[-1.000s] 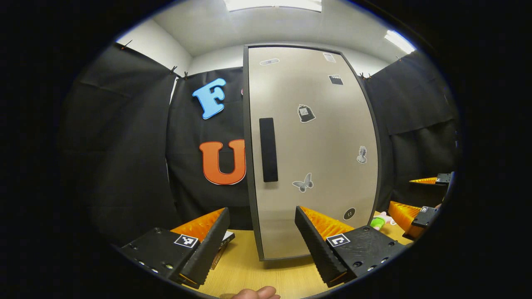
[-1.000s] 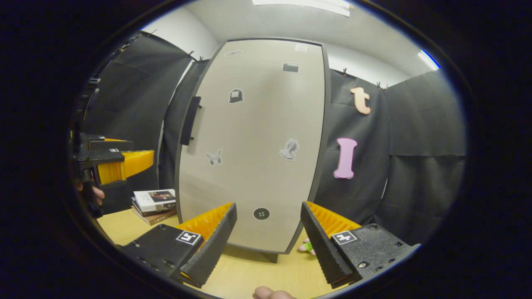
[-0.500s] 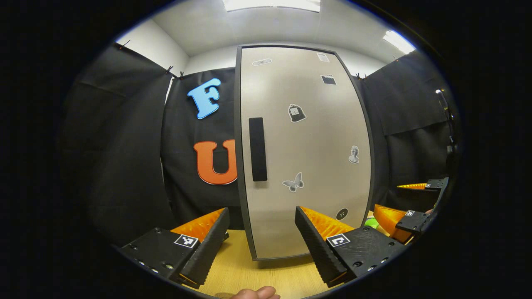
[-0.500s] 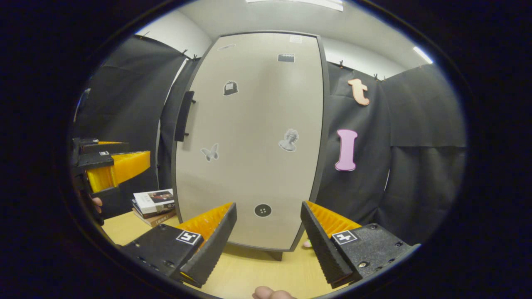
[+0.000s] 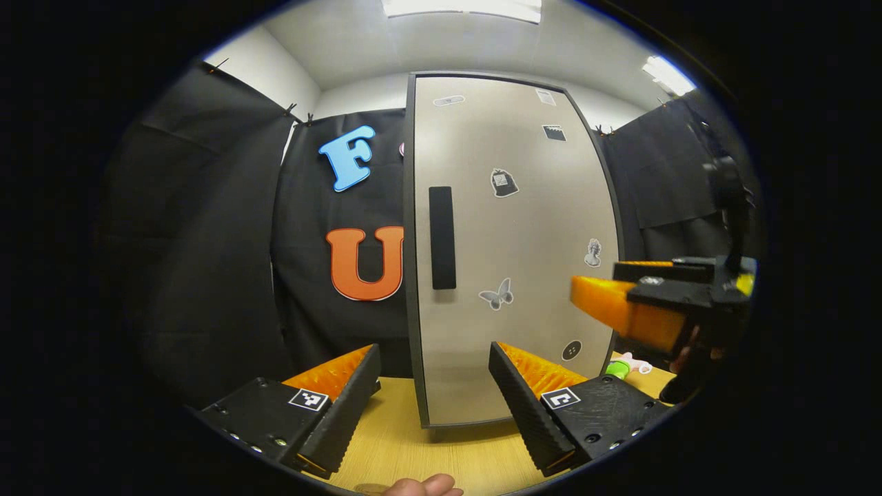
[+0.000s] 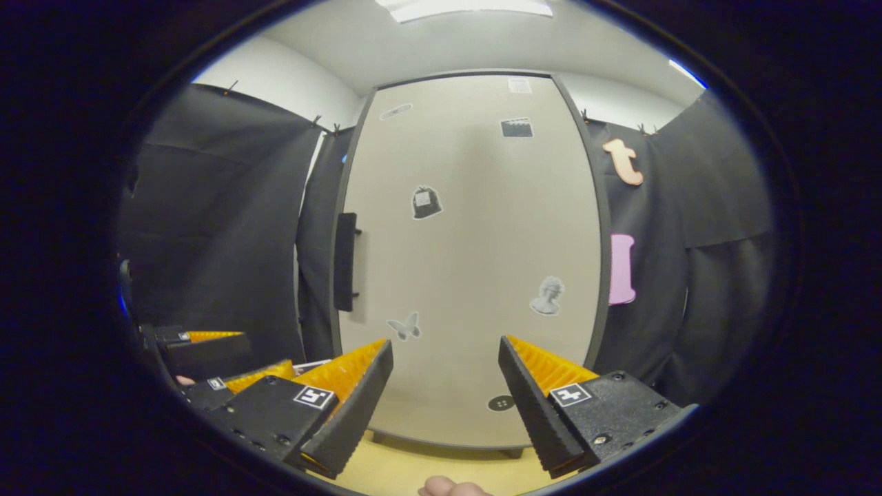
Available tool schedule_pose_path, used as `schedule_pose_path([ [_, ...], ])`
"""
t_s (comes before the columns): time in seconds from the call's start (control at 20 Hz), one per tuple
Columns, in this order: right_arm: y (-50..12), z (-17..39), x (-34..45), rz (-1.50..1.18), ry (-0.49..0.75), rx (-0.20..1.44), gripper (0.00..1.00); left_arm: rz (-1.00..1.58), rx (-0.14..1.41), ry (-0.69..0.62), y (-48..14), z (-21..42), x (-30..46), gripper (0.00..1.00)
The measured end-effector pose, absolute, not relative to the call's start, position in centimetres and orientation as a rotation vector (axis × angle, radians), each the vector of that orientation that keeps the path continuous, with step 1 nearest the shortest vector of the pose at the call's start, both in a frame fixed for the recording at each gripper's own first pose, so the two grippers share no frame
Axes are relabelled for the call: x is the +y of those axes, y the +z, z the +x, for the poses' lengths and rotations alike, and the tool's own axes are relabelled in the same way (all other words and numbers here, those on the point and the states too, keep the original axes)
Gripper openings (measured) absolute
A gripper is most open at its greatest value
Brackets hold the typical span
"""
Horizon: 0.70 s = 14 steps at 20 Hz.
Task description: Open the cabinet door with the right hand, grasp the bottle in the cabinet with the left hand and place it on the coaster, then close the cabinet door with the right hand.
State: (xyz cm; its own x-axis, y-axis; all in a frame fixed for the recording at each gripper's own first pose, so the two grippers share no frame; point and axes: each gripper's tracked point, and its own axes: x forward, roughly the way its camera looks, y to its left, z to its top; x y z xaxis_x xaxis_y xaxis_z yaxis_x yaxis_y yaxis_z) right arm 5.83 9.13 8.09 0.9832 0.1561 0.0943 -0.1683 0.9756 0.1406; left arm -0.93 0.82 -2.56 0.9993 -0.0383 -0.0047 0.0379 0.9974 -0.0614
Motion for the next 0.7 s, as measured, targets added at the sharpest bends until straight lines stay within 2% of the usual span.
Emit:
schedule_pose_path([
  [0.25,10.8,8.4,15.5,0.126,0.253,-0.121,0.98,-0.013,0.015,-0.007,-5.1,-3.9,3.2,0.96],
  [0.5,12.3,12.7,18.9,0.246,0.254,-0.113,0.96,-0.038,0.045,0.067,-7.0,-5.9,6.2,0.96],
  [0.7,14.5,15.2,20.6,0.291,0.244,-0.174,0.95,-0.026,0.080,0.105,-8.5,-7.2,8.4,0.96],
])
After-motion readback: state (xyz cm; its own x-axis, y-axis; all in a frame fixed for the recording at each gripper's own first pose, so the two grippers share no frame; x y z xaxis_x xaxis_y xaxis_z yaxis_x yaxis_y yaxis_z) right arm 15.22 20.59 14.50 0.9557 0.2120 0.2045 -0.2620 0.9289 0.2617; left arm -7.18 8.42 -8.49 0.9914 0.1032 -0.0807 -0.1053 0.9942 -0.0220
